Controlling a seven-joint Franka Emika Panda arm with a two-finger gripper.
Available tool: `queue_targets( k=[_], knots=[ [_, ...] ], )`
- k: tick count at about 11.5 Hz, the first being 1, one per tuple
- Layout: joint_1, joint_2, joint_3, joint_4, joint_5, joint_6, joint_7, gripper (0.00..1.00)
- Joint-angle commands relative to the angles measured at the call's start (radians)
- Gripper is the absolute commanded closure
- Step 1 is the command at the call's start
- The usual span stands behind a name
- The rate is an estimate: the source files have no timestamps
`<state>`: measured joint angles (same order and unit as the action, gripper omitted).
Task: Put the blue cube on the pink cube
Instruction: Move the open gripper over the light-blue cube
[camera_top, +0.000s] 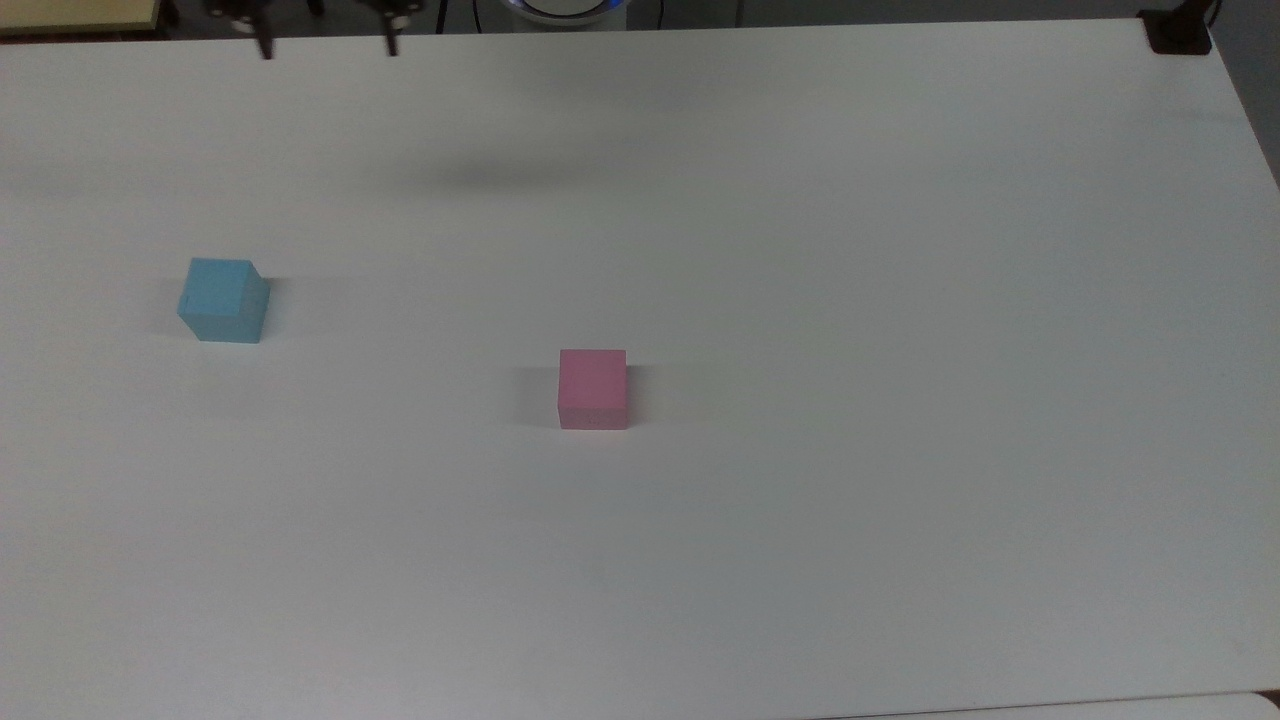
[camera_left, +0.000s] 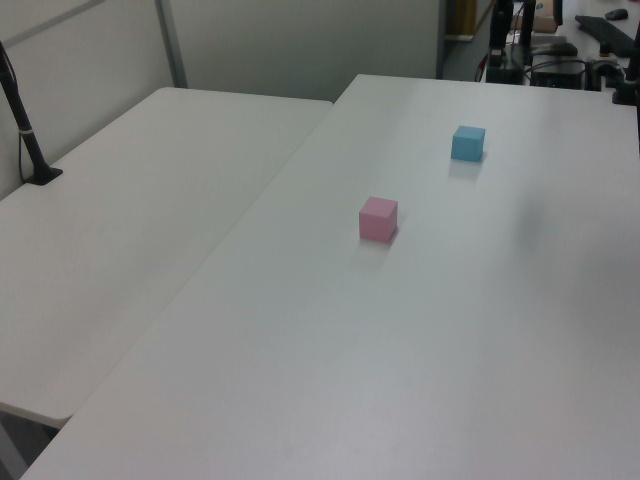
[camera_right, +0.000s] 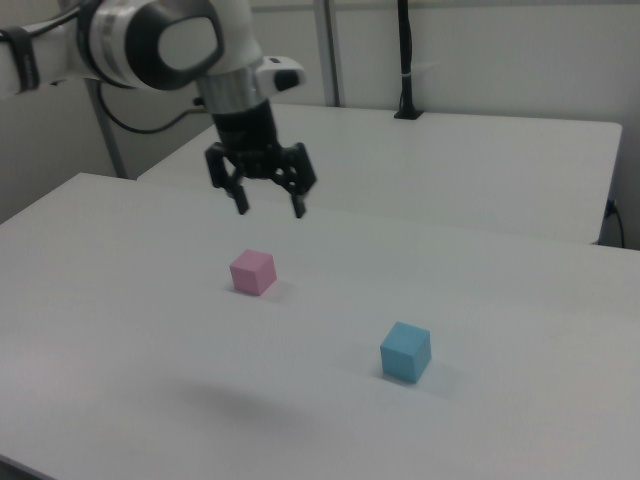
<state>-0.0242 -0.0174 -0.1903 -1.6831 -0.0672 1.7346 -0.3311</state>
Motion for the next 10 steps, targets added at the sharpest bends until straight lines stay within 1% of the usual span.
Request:
queue_targets(
  k=[1,2,3,5,6,8,10],
  knots=[
    [-0.100,0.069,-0.004,0.002,-0.011,0.114,-0.086,0.00],
    [-0.135,0.092,-0.005,0.002,-0.005,0.153,-0.129,0.00],
    [-0.155,0.118,-0.005,0.000,-0.003,0.177,-0.144,0.00],
    [-0.174,0.187,-0.005,-0.007,-0.003,0.255,-0.144,0.00],
    [-0.196,0.213,-0.005,-0.018,-0.003,0.305,-0.144,0.00],
    [-0.204,0.298,-0.003,-0.018,0.004,0.368,-0.119,0.00],
    [-0.204,0.361,-0.003,-0.020,0.004,0.440,-0.074,0.00]
  ],
)
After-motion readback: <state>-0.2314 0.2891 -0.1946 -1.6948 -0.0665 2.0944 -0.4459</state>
